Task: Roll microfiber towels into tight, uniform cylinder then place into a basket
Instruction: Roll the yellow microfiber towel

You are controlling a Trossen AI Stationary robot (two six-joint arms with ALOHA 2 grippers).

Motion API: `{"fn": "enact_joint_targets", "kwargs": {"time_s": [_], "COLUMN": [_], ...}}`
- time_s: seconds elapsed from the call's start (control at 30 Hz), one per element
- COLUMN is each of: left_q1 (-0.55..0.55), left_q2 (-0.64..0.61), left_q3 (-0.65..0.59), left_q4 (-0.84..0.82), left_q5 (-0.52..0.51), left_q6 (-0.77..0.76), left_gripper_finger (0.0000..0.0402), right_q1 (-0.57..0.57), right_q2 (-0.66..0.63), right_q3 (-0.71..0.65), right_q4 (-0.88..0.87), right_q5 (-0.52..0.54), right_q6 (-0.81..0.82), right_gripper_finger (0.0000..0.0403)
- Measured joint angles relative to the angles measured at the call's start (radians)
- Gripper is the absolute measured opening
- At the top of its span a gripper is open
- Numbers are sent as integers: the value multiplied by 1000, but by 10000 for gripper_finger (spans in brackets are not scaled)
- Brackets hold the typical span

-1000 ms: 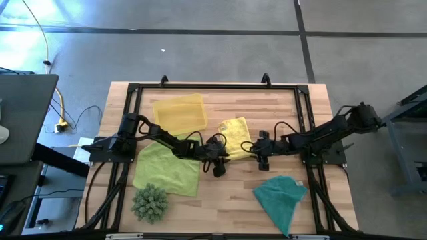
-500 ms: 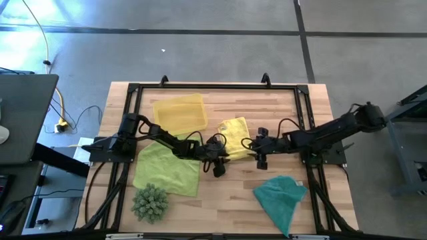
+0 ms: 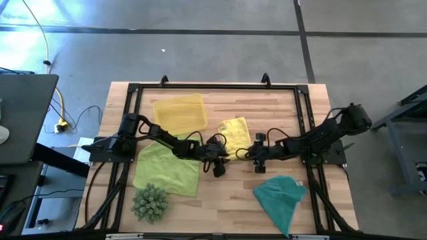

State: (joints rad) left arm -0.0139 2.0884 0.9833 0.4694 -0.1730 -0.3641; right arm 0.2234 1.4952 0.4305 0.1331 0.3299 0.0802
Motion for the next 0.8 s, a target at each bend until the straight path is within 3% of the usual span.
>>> {"fn": "enact_joint_targets", "kwargs": {"time_s": [0.2, 0.5, 0.8], "left_q1": [0, -10, -43], "left_q2": [0, 0, -16], "left_q3": [0, 0, -1], "left_q4": [0, 1, 6], "left_q5": [0, 10, 78], "left_q6": [0, -113, -227], "left_gripper_finger": [113, 113, 113], "right_q1": [0, 1, -6], "right_q2": [42, 44, 40], "right_q3": [3, 3, 3], "right_q4": [18, -13, -12], "right_q5": [1, -16, -80], "right_q6": [37, 31, 25], "right_gripper_finger": [163, 15, 5]}}
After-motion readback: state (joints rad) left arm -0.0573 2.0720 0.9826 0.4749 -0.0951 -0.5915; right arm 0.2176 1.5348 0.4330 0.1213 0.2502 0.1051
